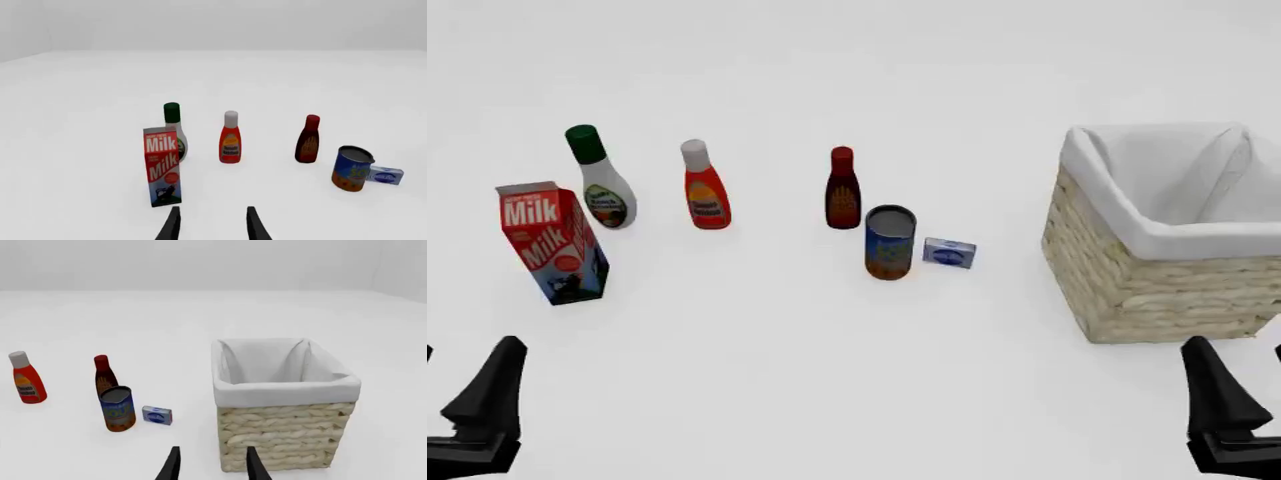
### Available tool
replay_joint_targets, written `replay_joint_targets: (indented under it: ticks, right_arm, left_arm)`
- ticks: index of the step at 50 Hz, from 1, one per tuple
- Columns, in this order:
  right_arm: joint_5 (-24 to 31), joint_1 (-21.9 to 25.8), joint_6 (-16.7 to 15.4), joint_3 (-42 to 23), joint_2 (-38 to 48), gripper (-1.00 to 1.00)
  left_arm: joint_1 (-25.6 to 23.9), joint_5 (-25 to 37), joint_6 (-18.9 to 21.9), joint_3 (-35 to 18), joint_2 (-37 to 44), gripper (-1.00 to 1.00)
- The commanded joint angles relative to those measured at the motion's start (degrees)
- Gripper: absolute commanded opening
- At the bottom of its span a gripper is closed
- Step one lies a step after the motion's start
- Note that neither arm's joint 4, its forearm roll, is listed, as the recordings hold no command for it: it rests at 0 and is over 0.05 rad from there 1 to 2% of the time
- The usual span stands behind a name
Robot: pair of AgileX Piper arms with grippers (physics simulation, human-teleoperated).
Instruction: Pick the ketchup and place it in the basket.
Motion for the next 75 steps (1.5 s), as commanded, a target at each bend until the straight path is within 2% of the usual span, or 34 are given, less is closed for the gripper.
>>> replay_joint_targets:
  ticks: [1,6,10,11,12,13,14,16,17,19,21,22,23,24,25,26,30,32,33,35,45,59,62,63,66,72,75]
  right_arm:
    - [0.03,0.02,0.26,-0.04,0.25,1.00]
    - [-1.42,0.52,0.66,-0.04,2.08,1.00]
    - [-1.18,0.42,0.70,-0.01,1.85,1.00]
    - [-1.12,0.39,0.70,-0.01,1.85,1.00]
    - [-1.12,0.39,0.70,-0.01,1.85,1.00]
    - [-0.93,0.39,0.59,0.01,1.69,1.00]
    - [-0.91,0.39,0.59,0.01,1.67,1.00]
    - [-1.02,0.40,0.53,0.00,1.83,1.00]
    - [-1.07,0.38,0.54,0.00,1.89,1.00]
    - [-1.05,0.28,0.62,0.01,1.88,1.00]
    - [-1.20,0.24,0.55,-0.01,2.01,1.00]
    - [-0.97,0.21,0.49,0.01,1.81,1.00]
    - [-0.82,0.18,0.51,0.01,1.67,1.00]
    - [-0.81,0.18,0.51,0.01,1.65,1.00]
    - [-0.99,0.20,0.46,0.03,2.03,1.00]
    - [-1.17,0.21,0.42,0.03,2.24,1.00]
    - [-1.48,0.17,0.31,0.03,2.61,1.00]
    - [-1.18,0.20,0.25,0.05,2.36,1.00]
    - [-2.78,0.53,0.48,0.05,4.50,1.00]
    - [-3.76,0.57,0.91,0.05,5.65,1.00]
    - [-4.34,0.60,1.10,0.05,6.62,1.00]
    - [-4.36,0.56,1.29,0.05,6.45,1.00]
    - [-3.98,0.59,1.08,0.05,5.89,1.00]
    - [-3.63,0.58,0.88,0.05,5.38,1.00]
    - [-3.94,0.65,0.89,0.05,5.80,1.00]
    - [-4.14,0.66,0.96,0.05,6.05,1.00]
    - [-2.11,0.58,0.18,0.05,3.40,1.00]
  left_arm:
    - [-0.02,-0.54,0.31,-0.09,1.15,1.00]
    - [-0.32,-2.43,0.62,0.01,3.95,1.00]
    - [-0.63,-5.98,1.62,-0.08,9.43,1.00]
    - [-1.33,-8.75,3.82,-0.06,14.10,1.00]
    - [-1.33,-9.19,3.82,-0.05,14.52,1.00]
    - [-1.67,-9.39,5.90,-0.22,14.83,1.00]
    - [-1.67,-9.42,5.90,-0.21,14.86,1.00]
    - [-2.54,-14.48,5.07,0.01,22.23,1.00]
    - [-2.36,-15.11,5.16,-0.01,22.55,1.00]
    - [-2.43,-19.20,5.62,-0.10,28.32,1.00]
    - [-2.85,-19.00,4.85,-0.47,27.93,1.00]
    - [-3.25,-20.00,6.09,-1.53,30.15,1.00]
    - [-3.75,-19.68,3.33,-2.55,30.76,1.00]
    - [-3.75,-19.67,3.32,-2.57,30.77,1.00]
    - [-3.79,-20.43,4.15,-5.69,36.01,1.00]
    - [-4.71,-21.12,4.94,-6.66,39.10,1.00]
    - [-5.27,-19.68,0.47,-9.93,41.45,1.00]
    - [-5.64,-19.79,0.03,-11.28,44.00,1.00]
    - [-7.46,-17.65,1.72,-16.49,46.28,1.00]
    - [-7.19,-18.45,1.74,-18.15,49.15,1.00]
    - [-8.03,-16.56,1.59,-25.29,52.60,1.00]
    - [-9.93,-14.40,3.18,-32.96,58.48,1.00]
    - [-9.62,-14.04,2.72,-34.14,58.48,1.00]
    - [-9.34,-14.16,3.96,-34.96,58.50,1.00]
    - [-9.17,-13.60,3.57,-36.47,59.65,1.00]
    - [-8.27,-13.92,5.32,-38.86,61.89,1.00]
    - [-8.51,-14.21,6.01,-39.96,63.69,1.00]
